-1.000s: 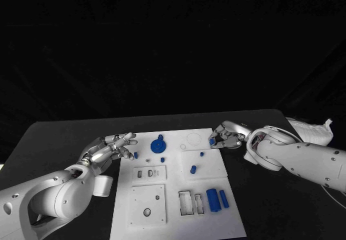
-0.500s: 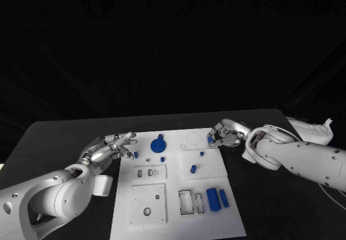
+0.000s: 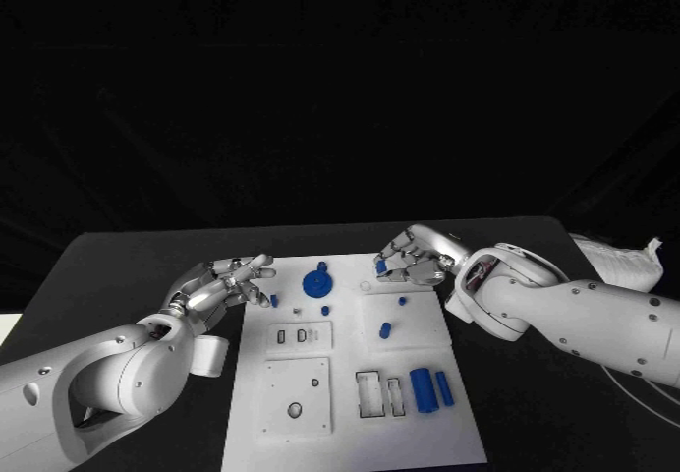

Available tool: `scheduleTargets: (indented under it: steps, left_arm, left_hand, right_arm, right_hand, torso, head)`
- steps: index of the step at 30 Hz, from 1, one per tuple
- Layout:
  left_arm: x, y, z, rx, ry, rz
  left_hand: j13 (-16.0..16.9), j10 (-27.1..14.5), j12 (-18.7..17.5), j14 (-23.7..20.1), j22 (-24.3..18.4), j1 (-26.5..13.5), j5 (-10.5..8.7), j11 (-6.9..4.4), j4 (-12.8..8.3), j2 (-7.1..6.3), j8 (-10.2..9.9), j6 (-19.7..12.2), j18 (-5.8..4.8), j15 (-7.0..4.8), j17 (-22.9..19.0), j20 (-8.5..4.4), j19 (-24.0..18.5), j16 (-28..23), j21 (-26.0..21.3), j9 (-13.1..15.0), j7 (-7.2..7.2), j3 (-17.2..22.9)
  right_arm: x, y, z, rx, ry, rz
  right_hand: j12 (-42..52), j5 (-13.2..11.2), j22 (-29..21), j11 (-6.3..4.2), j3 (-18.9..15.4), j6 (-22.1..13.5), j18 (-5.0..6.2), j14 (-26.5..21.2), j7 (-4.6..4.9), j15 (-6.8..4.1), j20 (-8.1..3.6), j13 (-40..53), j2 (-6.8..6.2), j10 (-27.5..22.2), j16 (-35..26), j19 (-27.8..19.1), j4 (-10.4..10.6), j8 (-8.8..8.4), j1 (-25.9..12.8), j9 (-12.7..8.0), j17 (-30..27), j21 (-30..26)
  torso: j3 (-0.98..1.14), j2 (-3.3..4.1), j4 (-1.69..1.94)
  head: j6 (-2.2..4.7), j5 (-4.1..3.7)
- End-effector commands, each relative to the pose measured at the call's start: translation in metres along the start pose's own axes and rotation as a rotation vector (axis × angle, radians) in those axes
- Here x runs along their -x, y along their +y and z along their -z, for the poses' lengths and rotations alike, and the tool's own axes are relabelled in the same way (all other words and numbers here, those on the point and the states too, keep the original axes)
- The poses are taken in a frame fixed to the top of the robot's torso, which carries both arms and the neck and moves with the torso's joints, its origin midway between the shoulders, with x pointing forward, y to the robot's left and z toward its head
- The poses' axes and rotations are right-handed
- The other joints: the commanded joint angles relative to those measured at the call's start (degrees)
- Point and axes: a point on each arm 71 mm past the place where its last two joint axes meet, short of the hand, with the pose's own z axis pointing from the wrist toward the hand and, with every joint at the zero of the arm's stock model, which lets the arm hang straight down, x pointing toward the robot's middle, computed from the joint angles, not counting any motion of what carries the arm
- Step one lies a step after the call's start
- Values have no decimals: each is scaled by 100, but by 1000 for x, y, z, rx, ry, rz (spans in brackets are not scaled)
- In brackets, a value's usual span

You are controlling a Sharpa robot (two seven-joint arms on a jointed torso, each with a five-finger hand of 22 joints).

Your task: Assemble the parts on the task board

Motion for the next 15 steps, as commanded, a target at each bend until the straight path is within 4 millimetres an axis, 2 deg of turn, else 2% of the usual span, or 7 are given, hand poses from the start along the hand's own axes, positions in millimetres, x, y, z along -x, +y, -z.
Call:
scheduleTargets:
  steps: [1,2,4,6,10,15]
  left_arm:
    - [0,-1,-1,-10,14,9]
    - [1,-1,-1,-11,13,9]
    - [2,-1,-2,-11,9,8]
    - [3,-1,-2,-12,6,8]
    - [6,0,-4,-12,0,8]
    - [6,0,-5,-11,-3,9]
  left_hand:
    - [-10,-39,-38,-37,5,23,-4,-6,14,21,-29,-40,67,-15,5,2,-25,-30,38,-9,-1,31]
    - [-10,-40,-39,-38,5,24,-4,-6,13,22,-29,-40,67,-15,5,2,-25,-30,39,-9,-1,33]
    - [-10,-40,-39,-38,5,24,-4,-6,12,22,-29,-41,67,-15,5,2,-26,-30,39,-9,0,33]
    - [-10,-40,-39,-38,5,24,-4,-6,12,22,-29,-41,67,-15,5,2,-26,-30,39,-9,0,33]
    - [-10,-40,-39,-38,5,24,-4,-6,12,22,-29,-41,67,-15,5,2,-26,-30,39,-9,0,33]
    - [-10,-40,-39,-38,5,24,-4,-6,12,22,-29,-41,67,-15,5,2,-26,-30,39,-9,0,33]
  right_arm:
    - [-14,16,-7,-30,-4,51]
    - [-19,21,-8,-20,5,57]
    - [-29,32,-11,0,26,73]
    - [-42,41,-14,20,54,86]
    - [-63,54,-16,44,99,108]
    - [-89,64,-19,56,161,139]
  right_hand:
    - [-22,35,526,-41,83,114,-97,587,-169,-33,-35,1008,90,210,36,207,37,172,-120,121,1508,3]
    - [-21,39,525,-41,86,112,-97,587,-169,-33,-35,1009,91,211,36,207,38,172,-124,121,1508,3]
    - [-18,52,523,-40,95,106,-97,587,-167,-33,-35,1012,93,213,36,206,42,172,-137,121,1508,1]
    - [-14,57,520,-38,99,100,-96,587,-164,-32,-34,1014,93,216,36,205,46,170,-150,121,1508,0]
    - [-13,63,519,-35,107,91,-96,587,-161,-30,-33,1016,94,218,36,205,56,168,-175,121,1508,-1]
    - [-21,61,508,-31,115,79,-94,587,-157,-26,-31,1012,84,215,36,201,75,167,-227,122,1508,-7]
  torso:
    - [-25,-99,21]
    - [-29,-115,28]
    - [-39,-148,44]
    - [-58,-189,70]
    - [-82,-243,86]
    - [-103,-281,101]
  head:
    - [-112,167]
    - [-132,183]
    - [-192,273]
    - [-250,339]
    - [-345,453]
    - [-390,531]
